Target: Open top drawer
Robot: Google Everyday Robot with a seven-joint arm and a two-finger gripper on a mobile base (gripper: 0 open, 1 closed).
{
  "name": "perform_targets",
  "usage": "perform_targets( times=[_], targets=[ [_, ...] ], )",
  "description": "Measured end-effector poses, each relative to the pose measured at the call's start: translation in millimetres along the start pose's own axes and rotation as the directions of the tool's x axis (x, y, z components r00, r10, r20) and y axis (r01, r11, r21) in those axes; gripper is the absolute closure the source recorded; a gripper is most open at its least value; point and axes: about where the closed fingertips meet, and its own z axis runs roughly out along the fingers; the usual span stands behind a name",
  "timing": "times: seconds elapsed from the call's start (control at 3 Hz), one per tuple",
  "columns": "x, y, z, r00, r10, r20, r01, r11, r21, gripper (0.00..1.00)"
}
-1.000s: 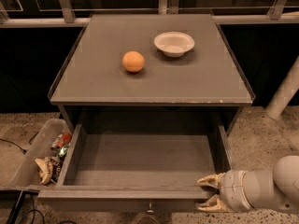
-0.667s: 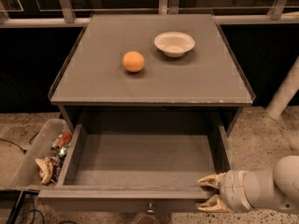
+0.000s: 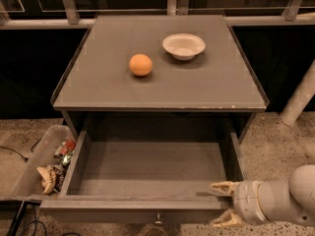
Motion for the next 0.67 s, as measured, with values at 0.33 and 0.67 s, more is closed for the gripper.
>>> perform_targets(
  times=[0.33, 0.67],
  targets=[
    [0.0, 0.0, 0.0, 1.000, 0.000, 0.000, 0.000, 1.0000, 0.000, 0.00],
    [0.0, 0.0, 0.0, 1.000, 0.000, 0.000, 0.000, 1.0000, 0.000, 0.00]
  ],
)
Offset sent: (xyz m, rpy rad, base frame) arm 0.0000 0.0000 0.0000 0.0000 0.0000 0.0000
